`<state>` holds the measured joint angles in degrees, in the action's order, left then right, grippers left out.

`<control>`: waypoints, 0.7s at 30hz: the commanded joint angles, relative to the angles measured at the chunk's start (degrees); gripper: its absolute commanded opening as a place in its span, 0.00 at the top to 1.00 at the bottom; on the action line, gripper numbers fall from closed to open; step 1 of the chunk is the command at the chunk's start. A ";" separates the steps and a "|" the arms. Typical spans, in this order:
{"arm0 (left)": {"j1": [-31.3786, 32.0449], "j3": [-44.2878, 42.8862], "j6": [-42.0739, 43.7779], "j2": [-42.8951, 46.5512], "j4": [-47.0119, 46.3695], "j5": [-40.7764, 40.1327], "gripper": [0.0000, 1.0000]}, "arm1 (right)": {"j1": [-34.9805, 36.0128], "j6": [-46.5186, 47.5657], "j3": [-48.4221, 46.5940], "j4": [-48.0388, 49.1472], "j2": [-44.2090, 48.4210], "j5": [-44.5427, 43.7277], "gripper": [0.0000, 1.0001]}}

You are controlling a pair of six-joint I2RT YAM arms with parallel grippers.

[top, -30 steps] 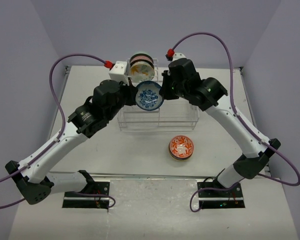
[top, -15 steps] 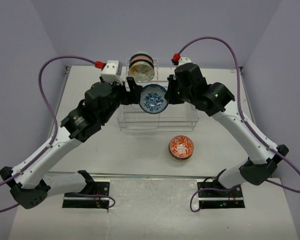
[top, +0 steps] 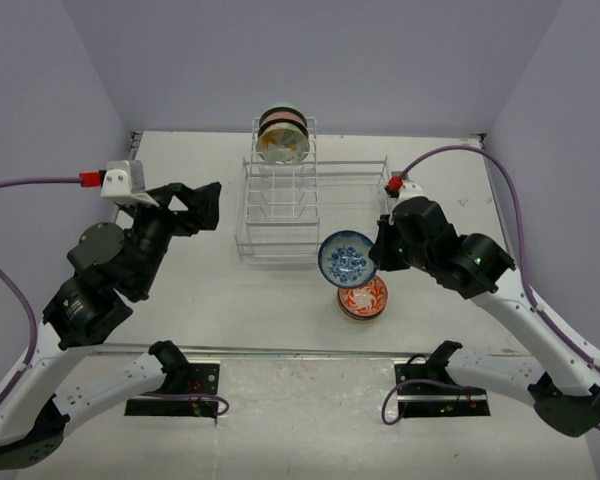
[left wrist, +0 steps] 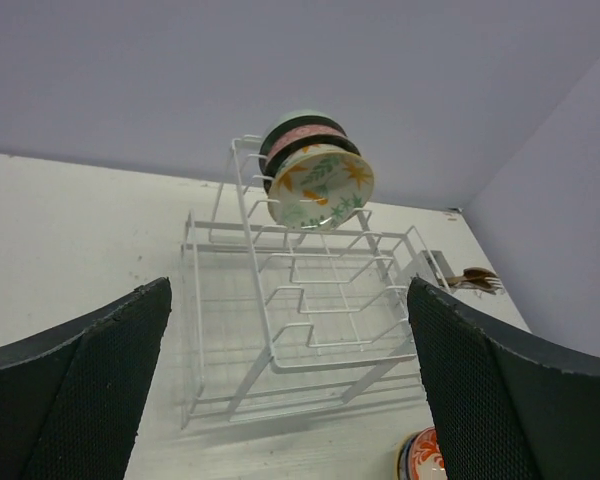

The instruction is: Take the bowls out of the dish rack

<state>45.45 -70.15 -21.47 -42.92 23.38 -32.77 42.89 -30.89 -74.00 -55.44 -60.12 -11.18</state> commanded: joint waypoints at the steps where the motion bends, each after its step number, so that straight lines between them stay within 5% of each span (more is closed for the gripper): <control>1: 0.08 5.53 -0.93 4.58 4.30 -3.79 0.00 | -1.05 -3.29 7.35 4.37 5.53 0.81 1.00; 8: 0.16 13.01 -2.26 13.11 7.03 -2.47 0.00 | -8.08 -4.44 22.13 10.78 10.37 7.39 1.00; 21: 0.08 17.68 -1.29 8.38 7.12 -3.61 0.00 | -13.36 -6.02 32.07 18.44 12.65 10.65 1.00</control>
<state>45.45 -52.58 -22.98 -33.43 31.31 -35.40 30.06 -34.94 -42.35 -42.76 -50.04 -1.89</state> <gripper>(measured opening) 0.997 0.034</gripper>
